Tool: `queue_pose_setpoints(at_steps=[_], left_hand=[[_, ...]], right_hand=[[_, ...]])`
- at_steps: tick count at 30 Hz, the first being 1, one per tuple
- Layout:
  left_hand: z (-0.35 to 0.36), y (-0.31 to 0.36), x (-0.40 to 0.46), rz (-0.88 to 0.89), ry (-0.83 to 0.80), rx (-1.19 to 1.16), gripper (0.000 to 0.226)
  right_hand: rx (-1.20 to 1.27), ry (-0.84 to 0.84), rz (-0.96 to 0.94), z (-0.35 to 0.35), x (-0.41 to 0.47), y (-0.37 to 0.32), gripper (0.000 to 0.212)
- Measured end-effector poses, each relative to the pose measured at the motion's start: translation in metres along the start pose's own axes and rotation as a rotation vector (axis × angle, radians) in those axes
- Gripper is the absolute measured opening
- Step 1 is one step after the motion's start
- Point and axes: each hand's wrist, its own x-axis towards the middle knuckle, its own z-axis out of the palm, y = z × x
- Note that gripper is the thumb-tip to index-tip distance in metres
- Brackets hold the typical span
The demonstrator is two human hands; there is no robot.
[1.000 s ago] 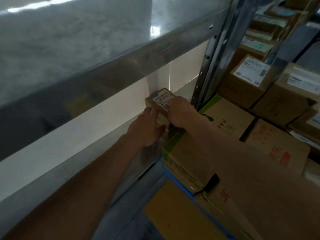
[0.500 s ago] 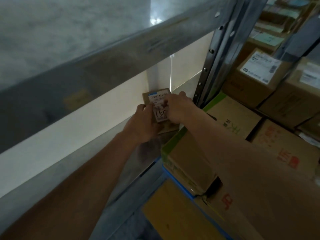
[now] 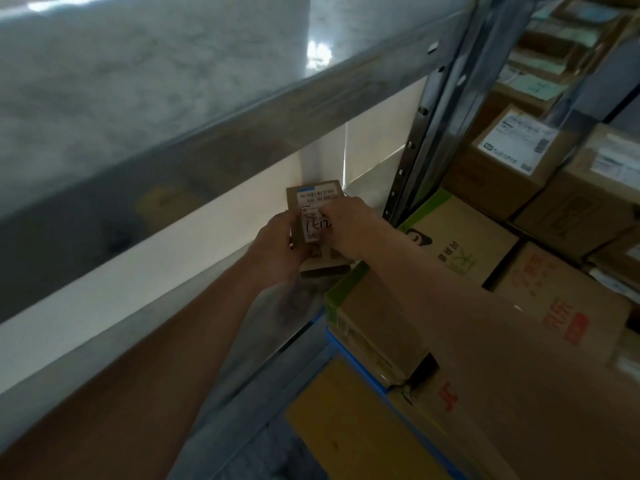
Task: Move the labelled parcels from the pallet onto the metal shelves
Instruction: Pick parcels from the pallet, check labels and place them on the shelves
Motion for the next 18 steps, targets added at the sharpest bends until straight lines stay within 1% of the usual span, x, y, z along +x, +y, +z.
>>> queue_pose_setpoints(at_steps=[4, 6, 8, 12, 15, 18], left_hand=[[-0.011, 0.015, -0.006, -0.023, 0.03, -0.054, 0.054], [-0.018, 0.024, -0.012, -0.045, 0.038, -0.071, 0.055], [-0.025, 0.03, -0.016, -0.064, 0.042, -0.099, 0.055], [-0.033, 0.048, -0.029, -0.06, 0.072, -0.113, 0.049], [-0.039, 0.062, -0.038, -0.044, 0.122, -0.107, 0.046], [-0.042, 0.075, -0.048, -0.041, 0.183, -0.1, 0.048]], right_hand=[[0.025, 0.047, 0.0, -0.014, -0.013, -0.012, 0.032], [0.091, 0.079, 0.024, -0.02, -0.022, -0.018, 0.035], [0.125, 0.105, -0.004, -0.026, -0.032, -0.023, 0.038], [0.112, 0.199, -0.086, -0.042, -0.055, -0.031, 0.04], [0.212, 0.25, -0.106, -0.053, -0.074, -0.035, 0.047], [0.319, 0.266, -0.104, -0.06, -0.088, -0.036, 0.055]])
